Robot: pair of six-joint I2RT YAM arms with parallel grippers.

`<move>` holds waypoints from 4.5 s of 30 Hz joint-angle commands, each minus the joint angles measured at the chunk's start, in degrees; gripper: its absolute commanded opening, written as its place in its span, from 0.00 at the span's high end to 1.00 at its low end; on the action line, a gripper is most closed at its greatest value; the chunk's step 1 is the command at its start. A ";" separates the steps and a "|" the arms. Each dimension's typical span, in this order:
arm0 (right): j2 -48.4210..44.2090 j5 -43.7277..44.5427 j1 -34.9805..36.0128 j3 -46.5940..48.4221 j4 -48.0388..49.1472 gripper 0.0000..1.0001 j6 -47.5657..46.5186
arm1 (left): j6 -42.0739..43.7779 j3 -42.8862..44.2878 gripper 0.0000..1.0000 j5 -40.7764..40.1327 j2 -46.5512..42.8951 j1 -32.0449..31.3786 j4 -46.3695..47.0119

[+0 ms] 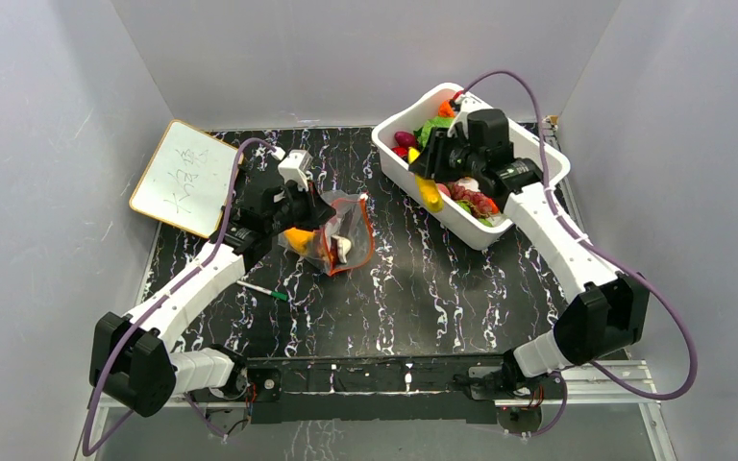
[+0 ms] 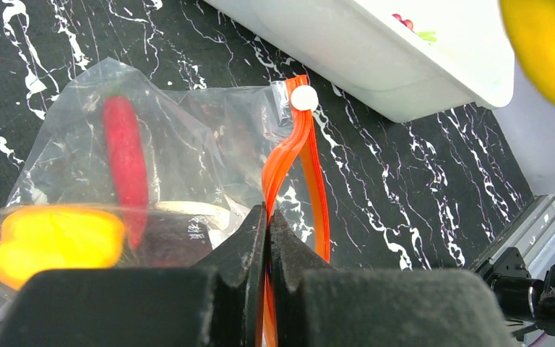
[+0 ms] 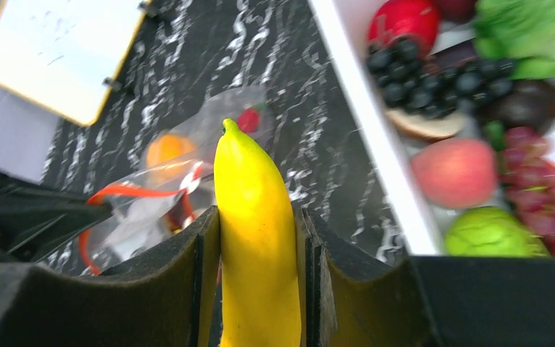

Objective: Place the food in the zip-top bag and seal the zipper
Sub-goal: Place the fake fruit in the zipper food storage bag, then pick up the fake vegetable from the bin.

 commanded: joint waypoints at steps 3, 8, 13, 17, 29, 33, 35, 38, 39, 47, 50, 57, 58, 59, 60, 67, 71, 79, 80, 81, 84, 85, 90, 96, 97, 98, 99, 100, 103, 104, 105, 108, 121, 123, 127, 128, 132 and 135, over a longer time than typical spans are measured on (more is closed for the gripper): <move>-3.93 -6.07 6.53 -5.25 9.90 0.86 10.93 | -0.25 1.57 1.00 0.30 -1.13 -0.08 3.99; -3.24 -7.28 12.78 -9.70 16.33 0.84 18.36 | 0.22 0.99 1.00 0.31 -2.54 -0.11 4.70; -1.64 -4.21 17.65 -11.14 18.73 0.84 21.70 | 0.36 0.19 1.00 0.96 -3.88 -0.11 4.84; 0.63 -3.62 20.43 -10.39 19.36 0.83 23.08 | 0.23 -0.27 1.00 1.59 -4.61 -0.10 4.74; 5.13 0.84 23.57 -11.45 21.42 0.83 26.77 | 0.02 -1.00 1.00 2.07 -7.20 -0.11 4.30; 7.34 2.70 24.07 -10.68 22.63 0.83 27.64 | -0.63 -1.68 1.00 2.42 -8.20 -0.10 4.56; 9.27 4.10 24.37 -9.42 22.34 0.82 27.83 | -1.10 -2.12 1.00 2.73 -8.64 -0.11 4.71; 12.13 8.57 24.86 -7.13 22.03 0.78 28.67 | -1.52 -2.80 1.00 2.79 -9.40 -0.11 4.47; 12.75 10.33 24.98 -6.53 21.90 0.77 28.57 | -1.69 -2.89 1.00 2.92 -9.55 -0.11 4.56; 16.22 15.48 25.46 1.72 9.96 0.37 19.48 | -4.62 -2.83 1.00 2.93 -8.22 -0.11 6.66; 12.20 15.33 25.45 1.11 7.41 0.37 15.02 | -4.74 -2.48 1.00 2.34 -7.88 -0.11 6.92; 6.25 12.79 25.48 -1.28 5.60 0.49 10.37 | -4.47 -2.10 1.00 1.65 -7.27 -0.11 6.91; 5.56 11.16 25.45 -2.23 6.56 0.52 10.44 | -4.55 -2.11 1.00 1.64 -7.18 -0.11 6.93; 5.06 9.71 25.50 -3.11 7.45 0.55 10.69 | -4.60 -2.07 1.00 1.64 -7.22 -0.11 7.00; 4.80 8.43 25.54 -3.71 7.92 0.57 11.02 | -4.64 -2.08 1.00 1.64 -7.18 -0.11 7.02; 4.77 5.13 28.60 -5.77 8.09 0.55 6.57 | -4.73 -1.37 1.00 1.27 -7.22 -0.10 6.34; 3.44 5.24 32.22 -9.52 11.95 0.51 2.68 | -4.74 -0.91 1.00 1.55 -7.03 -0.11 6.23; 4.14 10.52 33.79 -13.14 18.88 0.54 2.27 | -5.50 -1.08 1.00 2.20 -7.50 -0.11 6.07; 4.44 11.88 33.79 -13.36 19.78 0.55 2.40 | -5.65 -1.15 1.00 2.25 -7.63 -0.11 5.91; 4.83 13.57 33.79 -13.62 20.64 0.57 2.70 | -5.84 -1.27 1.00 2.38 -7.88 -0.13 5.91; 6.34 17.94 33.79 -13.99 22.59 0.62 3.57 | -6.51 -1.51 1.00 2.60 -8.80 -0.11 5.64; 6.91 18.93 33.79 -14.09 23.07 0.63 3.86 | -6.68 -1.58 1.00 2.65 -9.13 -0.11 5.58; 10.17 21.11 33.70 -13.68 24.71 0.69 4.86 | -7.35 -2.01 1.00 2.77 -10.44 -0.11 5.48; 14.10 27.46 33.70 -13.92 30.17 0.79 5.75 | -8.63 -2.59 1.00 3.79 -11.31 -0.15 6.21; 14.59 27.58 33.70 -13.81 30.69 0.79 6.03 | -8.68 -2.73 1.00 3.84 -11.51 -0.11 6.29; 14.94 27.39 33.70 -13.53 30.93 0.79 6.11 | -8.70 -2.88 1.00 3.80 -11.71 -0.11 6.30; 15.15 26.98 33.70 -13.11 30.85 0.78 6.31 | -8.63 -2.99 1.00 3.61 -11.90 -0.11 6.19; 15.21 26.72 33.70 -12.67 30.58 0.78 6.37 | -8.42 -3.07 1.00 3.34 -11.91 -0.11 5.94; 14.04 25.91 33.70 -10.85 27.51 0.76 5.79 | -7.21 -3.26 1.00 2.22 -11.75 -0.11 5.19; 13.24 25.55 33.70 -10.03 25.73 0.75 5.23 | -6.72 -3.32 1.00 1.84 -11.72 -0.13 4.91; 12.26 25.19 33.70 -9.52 24.08 0.73 4.59 | -6.16 -3.30 1.00 1.41 -11.63 -0.11 4.65; 8.68 24.95 33.70 -9.18 20.18 0.69 3.13 | -4.52 -3.18 1.00 0.01 -11.07 -0.11 3.75; -1.57 19.10 26.98 -6.34 9.22 0.50 -4.43 | 2.67 -3.14 1.00 -2.20 -10.01 -0.09 0.33; -2.07 19.16 24.49 -5.99 9.23 0.48 -5.01 | 4.07 -3.39 1.00 -2.03 -10.18 -0.11 -0.80; -1.27 18.68 18.27 -4.52 8.97 0.46 -5.76 | 5.80 -3.51 1.00 -0.88 -9.85 -0.11 -2.22; -0.76 18.89 16.80 -3.88 8.86 0.46 -6.24 | 6.14 -3.46 1.00 -0.25 -9.59 -0.11 -2.51; 1.95 20.83 11.21 -1.47 8.75 0.44 -7.77 | 7.26 -3.34 1.00 2.36 -9.36 -0.11 -2.99; 4.98 24.87 6.99 0.22 8.80 0.41 -7.67 | 8.89 -3.00 1.00 4.63 -9.50 -0.11 -3.54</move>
